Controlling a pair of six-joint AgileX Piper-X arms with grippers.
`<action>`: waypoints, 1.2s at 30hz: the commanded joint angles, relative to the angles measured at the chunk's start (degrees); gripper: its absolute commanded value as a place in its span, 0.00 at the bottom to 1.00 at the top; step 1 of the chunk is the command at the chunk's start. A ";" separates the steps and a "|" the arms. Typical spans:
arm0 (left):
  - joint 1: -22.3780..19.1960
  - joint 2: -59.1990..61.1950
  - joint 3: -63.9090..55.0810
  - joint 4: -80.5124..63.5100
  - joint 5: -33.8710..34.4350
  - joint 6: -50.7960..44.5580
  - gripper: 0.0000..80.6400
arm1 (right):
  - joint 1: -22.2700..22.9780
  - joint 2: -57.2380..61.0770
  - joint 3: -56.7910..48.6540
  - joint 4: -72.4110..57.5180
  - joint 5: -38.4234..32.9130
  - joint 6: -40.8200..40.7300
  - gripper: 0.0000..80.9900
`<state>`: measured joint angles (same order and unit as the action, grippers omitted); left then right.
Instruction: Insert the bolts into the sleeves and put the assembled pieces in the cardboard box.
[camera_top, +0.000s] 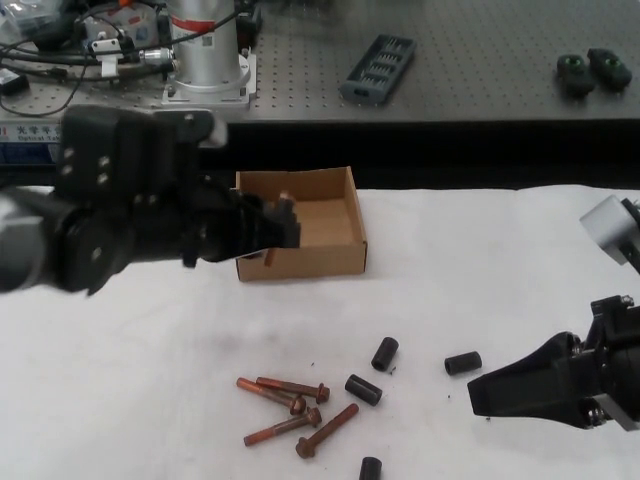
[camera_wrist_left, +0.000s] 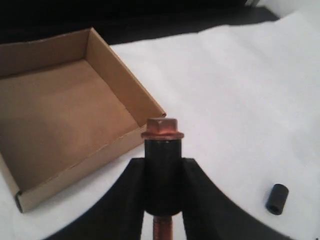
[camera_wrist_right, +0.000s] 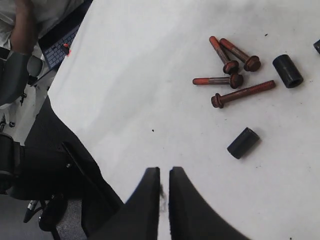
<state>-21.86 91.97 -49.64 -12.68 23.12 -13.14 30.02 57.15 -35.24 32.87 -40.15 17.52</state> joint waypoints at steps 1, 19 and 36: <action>0.35 8.73 -12.18 13.53 1.69 9.59 0.13 | -0.22 0.03 -0.48 0.17 -0.23 -0.89 0.08; 4.82 19.97 -29.96 26.41 -0.93 16.08 0.13 | -0.22 -3.96 -0.31 1.99 -0.47 -0.66 0.08; 4.70 21.69 -30.30 23.42 0.71 14.96 0.13 | 0.16 -5.11 -0.31 1.99 -0.27 -0.40 0.08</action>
<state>-17.03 114.05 -78.73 14.12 23.12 2.52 30.02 52.53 -35.24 34.69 -40.07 17.52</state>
